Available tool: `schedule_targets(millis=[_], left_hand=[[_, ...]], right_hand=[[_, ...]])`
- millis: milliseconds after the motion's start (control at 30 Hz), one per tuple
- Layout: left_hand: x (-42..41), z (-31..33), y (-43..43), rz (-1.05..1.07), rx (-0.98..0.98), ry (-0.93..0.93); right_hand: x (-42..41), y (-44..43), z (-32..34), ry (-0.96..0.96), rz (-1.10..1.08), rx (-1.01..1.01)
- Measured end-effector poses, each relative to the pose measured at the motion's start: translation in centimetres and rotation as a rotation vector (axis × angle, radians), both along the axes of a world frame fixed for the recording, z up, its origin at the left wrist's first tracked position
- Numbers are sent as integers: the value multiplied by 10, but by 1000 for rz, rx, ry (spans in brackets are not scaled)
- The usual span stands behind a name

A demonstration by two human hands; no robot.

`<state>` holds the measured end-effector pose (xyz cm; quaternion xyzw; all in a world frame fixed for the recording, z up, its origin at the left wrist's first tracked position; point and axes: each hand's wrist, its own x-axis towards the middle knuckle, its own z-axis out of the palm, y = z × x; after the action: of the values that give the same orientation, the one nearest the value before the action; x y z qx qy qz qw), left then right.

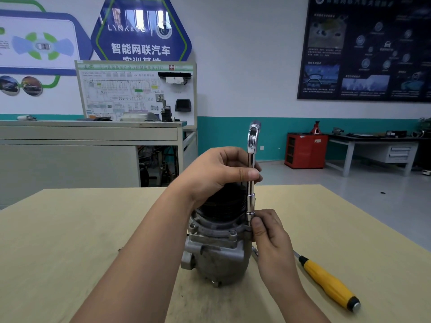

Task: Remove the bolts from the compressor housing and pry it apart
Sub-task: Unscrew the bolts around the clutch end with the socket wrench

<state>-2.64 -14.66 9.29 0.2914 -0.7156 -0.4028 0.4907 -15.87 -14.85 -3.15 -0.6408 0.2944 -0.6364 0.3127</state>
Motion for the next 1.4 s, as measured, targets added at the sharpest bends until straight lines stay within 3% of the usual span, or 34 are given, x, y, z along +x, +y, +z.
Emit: schedule_targets(millis=[567, 1400], left_hand=[[0, -3, -5, 102, -31, 28], [2, -4, -9, 87, -50, 85]], right_hand=[[-1, 0, -3, -55, 34, 49], [-2, 1, -2, -45, 75, 72]])
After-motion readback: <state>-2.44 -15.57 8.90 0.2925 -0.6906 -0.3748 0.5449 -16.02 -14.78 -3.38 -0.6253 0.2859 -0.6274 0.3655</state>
